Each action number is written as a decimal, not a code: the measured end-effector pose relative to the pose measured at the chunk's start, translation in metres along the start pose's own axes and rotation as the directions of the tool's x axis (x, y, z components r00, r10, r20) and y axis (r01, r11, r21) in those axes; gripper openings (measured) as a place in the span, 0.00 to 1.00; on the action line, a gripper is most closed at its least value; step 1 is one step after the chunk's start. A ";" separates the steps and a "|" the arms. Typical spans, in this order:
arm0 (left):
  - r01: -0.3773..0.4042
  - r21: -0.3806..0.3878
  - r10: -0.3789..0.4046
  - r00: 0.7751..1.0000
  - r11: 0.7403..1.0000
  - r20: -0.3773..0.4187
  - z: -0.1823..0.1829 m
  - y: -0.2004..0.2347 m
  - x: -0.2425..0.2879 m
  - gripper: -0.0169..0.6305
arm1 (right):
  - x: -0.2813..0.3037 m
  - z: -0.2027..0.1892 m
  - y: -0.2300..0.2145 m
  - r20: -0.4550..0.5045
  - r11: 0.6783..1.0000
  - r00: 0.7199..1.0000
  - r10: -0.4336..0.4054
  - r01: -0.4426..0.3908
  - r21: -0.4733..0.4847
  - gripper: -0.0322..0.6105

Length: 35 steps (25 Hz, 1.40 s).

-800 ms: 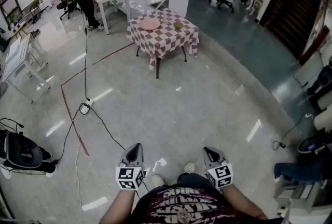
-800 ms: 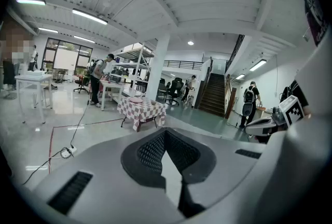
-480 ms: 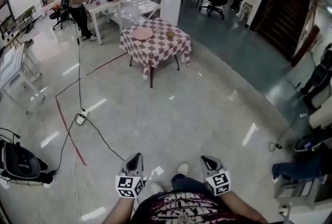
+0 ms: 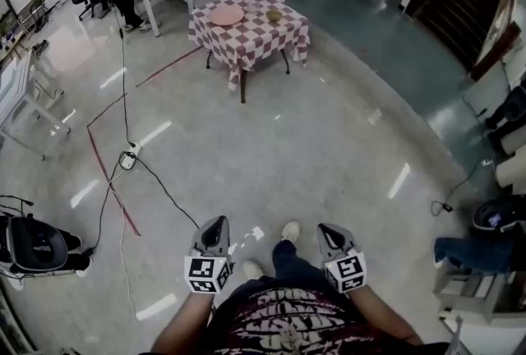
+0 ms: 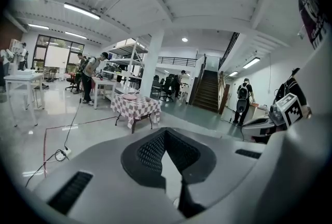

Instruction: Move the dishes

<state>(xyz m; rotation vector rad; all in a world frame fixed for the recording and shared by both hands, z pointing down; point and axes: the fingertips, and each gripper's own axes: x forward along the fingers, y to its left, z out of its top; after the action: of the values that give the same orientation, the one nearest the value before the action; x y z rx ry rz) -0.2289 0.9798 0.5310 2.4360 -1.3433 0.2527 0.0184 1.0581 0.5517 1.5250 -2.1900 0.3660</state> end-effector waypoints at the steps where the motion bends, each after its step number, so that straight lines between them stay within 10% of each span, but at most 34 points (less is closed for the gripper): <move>1: -0.001 0.001 0.001 1.000 1.000 -0.012 -0.001 0.001 0.004 0.06 | 0.004 -0.002 -0.002 -0.007 1.000 1.000 0.004 -0.003 0.004 0.10; 14: -0.048 0.069 0.044 0.997 0.996 0.056 0.060 0.003 0.095 0.06 | 0.052 0.062 -0.070 0.169 0.998 0.984 0.056 -0.058 0.010 0.10; 21: 0.004 0.120 -0.016 0.995 0.993 0.098 0.118 -0.026 0.146 0.06 | 0.065 0.109 -0.097 0.125 0.985 0.985 0.121 -0.104 -0.134 0.10; 35: -0.174 0.183 0.147 0.977 0.968 0.151 0.186 -0.032 0.173 0.06 | 0.089 0.166 -0.137 0.103 0.929 0.950 0.296 -0.261 -0.263 0.10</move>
<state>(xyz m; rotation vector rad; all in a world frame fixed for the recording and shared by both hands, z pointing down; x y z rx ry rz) -0.1113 0.7891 0.4068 2.5454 -1.6515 0.2744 0.0863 0.8607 0.4471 1.1386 -2.4643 0.0667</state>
